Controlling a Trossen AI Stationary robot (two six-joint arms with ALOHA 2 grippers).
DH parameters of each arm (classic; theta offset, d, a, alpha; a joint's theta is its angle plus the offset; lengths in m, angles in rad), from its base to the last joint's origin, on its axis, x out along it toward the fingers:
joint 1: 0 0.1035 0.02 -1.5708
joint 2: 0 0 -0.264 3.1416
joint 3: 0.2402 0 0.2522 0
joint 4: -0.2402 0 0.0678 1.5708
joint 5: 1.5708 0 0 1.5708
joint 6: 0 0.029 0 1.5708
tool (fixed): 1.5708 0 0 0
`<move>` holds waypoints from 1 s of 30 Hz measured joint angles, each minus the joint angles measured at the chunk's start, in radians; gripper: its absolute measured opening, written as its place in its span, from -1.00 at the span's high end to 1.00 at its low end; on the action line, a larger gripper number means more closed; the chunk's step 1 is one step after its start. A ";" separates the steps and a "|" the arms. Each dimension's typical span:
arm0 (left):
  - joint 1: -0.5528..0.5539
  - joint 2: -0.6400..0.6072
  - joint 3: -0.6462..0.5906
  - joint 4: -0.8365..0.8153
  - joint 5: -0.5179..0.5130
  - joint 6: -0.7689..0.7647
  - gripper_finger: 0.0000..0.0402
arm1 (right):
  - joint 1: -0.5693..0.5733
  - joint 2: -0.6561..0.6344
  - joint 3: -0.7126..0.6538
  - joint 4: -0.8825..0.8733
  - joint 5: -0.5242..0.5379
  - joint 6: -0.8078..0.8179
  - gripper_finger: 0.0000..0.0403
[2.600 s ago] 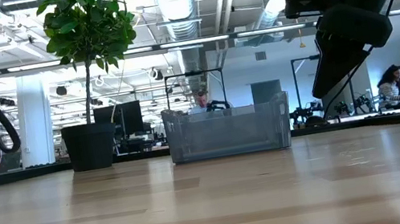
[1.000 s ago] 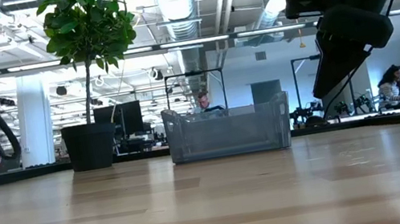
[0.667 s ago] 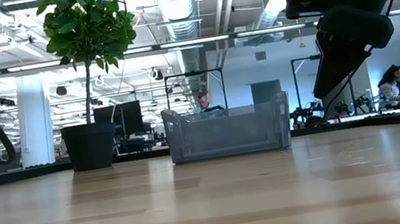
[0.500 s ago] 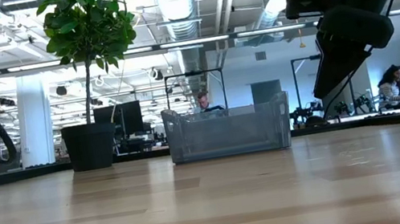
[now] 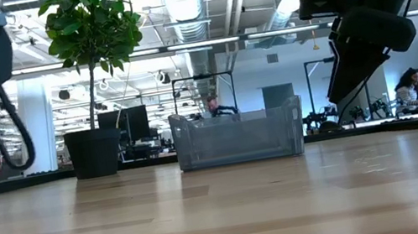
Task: Sort pens & pencils
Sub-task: Put the orange pencil into the black bin
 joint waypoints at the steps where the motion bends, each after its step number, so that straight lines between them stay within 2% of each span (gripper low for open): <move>1: 0.007 0.000 0.000 0.008 -0.001 0.014 0.93 | 0.000 0.000 0.000 0.000 0.000 0.000 0.08; 8: 0.065 0.030 0.007 0.034 0.006 0.093 0.96 | 0.000 0.000 0.000 -0.003 0.000 -0.008 0.08; 15: 0.146 0.106 0.023 0.013 0.099 0.209 0.95 | 0.000 0.000 0.000 -0.009 0.000 -0.009 0.08; 22: 0.204 0.109 0.050 0.016 0.088 0.310 0.96 | 0.000 0.000 0.000 -0.024 0.000 -0.013 0.08; 30: 0.210 0.108 0.053 0.028 0.082 0.322 0.97 | -0.008 0.000 0.000 -0.024 0.001 -0.034 0.08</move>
